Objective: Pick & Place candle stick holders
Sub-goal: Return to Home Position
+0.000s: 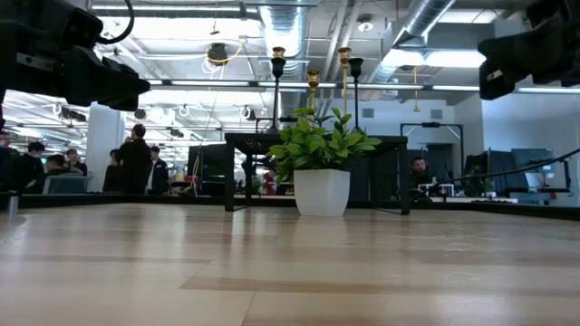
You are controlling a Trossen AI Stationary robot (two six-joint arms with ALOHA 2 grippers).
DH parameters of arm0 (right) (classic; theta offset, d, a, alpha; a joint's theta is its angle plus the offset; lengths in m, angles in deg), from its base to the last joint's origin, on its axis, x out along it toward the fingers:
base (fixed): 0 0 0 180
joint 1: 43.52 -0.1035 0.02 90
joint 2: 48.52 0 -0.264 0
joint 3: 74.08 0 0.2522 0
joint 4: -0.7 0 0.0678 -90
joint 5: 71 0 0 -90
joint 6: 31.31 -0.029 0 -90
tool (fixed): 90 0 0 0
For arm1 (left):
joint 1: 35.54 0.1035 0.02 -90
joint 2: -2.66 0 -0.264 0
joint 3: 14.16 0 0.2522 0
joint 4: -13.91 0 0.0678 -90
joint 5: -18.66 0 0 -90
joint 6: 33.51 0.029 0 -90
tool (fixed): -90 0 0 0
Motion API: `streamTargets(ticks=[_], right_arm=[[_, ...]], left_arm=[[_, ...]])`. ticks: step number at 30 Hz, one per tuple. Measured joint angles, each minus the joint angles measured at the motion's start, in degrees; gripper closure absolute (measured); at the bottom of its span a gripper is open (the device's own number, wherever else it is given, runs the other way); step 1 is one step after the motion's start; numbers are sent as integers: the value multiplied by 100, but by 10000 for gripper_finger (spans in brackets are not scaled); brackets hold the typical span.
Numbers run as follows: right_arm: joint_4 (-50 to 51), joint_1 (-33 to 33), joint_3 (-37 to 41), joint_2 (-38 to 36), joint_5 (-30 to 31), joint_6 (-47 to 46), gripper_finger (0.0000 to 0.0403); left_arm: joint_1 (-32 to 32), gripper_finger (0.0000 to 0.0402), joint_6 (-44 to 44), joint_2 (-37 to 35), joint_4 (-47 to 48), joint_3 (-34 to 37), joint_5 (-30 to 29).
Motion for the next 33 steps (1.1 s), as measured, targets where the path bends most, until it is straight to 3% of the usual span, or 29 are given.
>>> streamTargets(ticks=[8, 33], right_arm=[[-59, 1, 326, 2, -26, 224, 403], [-60, 1, 331, 7, -37, 256, 403]], left_arm=[[0, 396, 0, 1, -2, -2, 0], [0, 389, -40, 16, -49, -3, 0]])
